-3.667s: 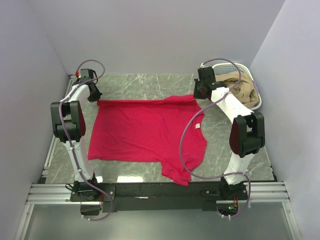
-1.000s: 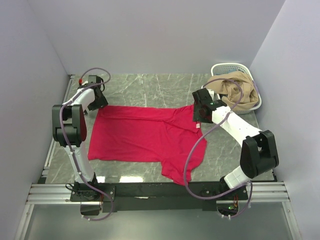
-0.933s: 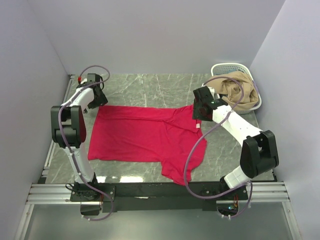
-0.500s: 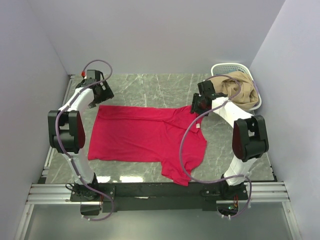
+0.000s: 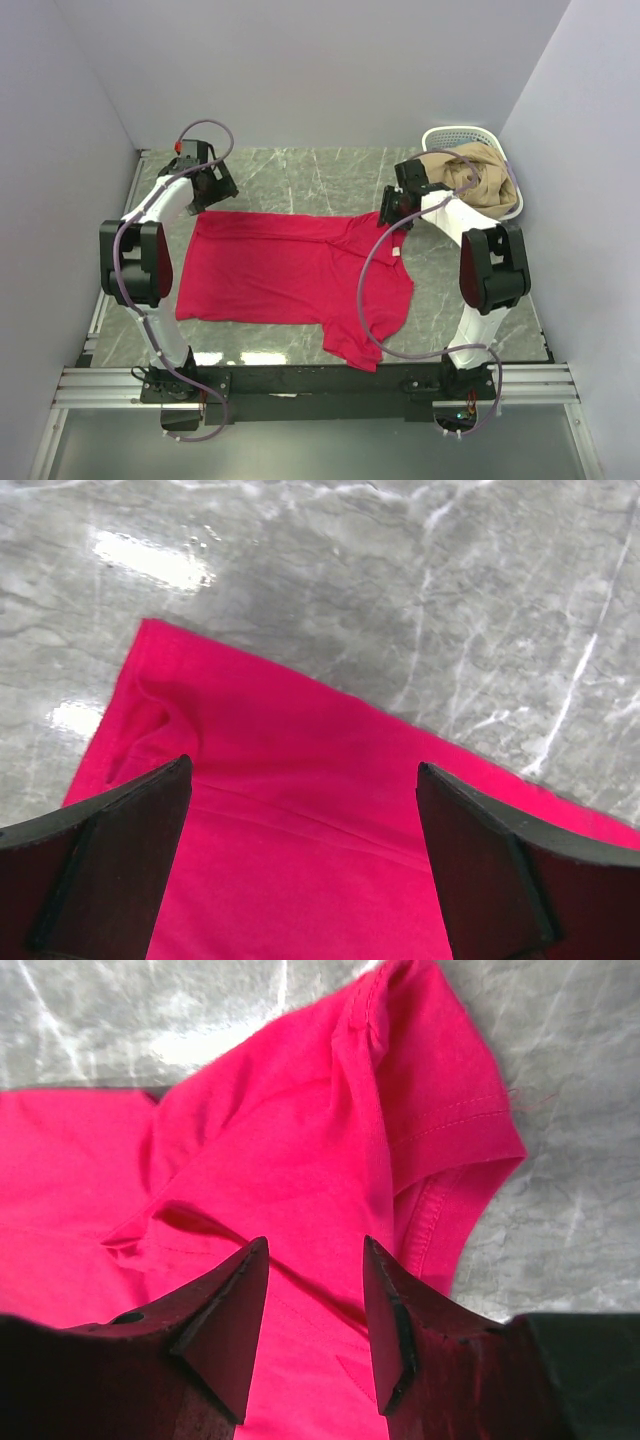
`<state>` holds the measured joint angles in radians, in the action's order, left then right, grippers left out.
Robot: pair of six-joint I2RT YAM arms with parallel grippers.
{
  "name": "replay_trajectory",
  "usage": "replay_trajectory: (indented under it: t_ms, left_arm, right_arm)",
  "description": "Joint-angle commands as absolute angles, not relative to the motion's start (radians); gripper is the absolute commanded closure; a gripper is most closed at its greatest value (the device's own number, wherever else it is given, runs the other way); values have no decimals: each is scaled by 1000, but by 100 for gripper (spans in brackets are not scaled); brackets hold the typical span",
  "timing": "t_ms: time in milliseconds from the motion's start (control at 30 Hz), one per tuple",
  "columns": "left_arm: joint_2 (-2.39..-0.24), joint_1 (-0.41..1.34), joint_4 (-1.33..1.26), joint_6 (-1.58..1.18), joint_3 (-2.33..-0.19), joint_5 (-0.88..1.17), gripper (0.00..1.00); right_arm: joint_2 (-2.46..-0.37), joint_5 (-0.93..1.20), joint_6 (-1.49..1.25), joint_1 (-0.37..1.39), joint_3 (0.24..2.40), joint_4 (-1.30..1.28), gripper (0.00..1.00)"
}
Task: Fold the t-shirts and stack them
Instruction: Fold the tshirt
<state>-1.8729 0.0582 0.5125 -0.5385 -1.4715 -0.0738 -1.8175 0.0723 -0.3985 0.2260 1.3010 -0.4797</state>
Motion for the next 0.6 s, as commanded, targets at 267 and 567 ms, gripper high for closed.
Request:
replay_trajectory:
  t_ms: [267,567]
  left_arm:
    - [-1876,89,482,-525,-1493,-26,2]
    - [-1896,101,488,-519,-1508,-20,2]
  right_arm:
    - [-1885,123,-377,216,1327,-463,54]
    - [-1934,158,-359,216,1325,-469,54]
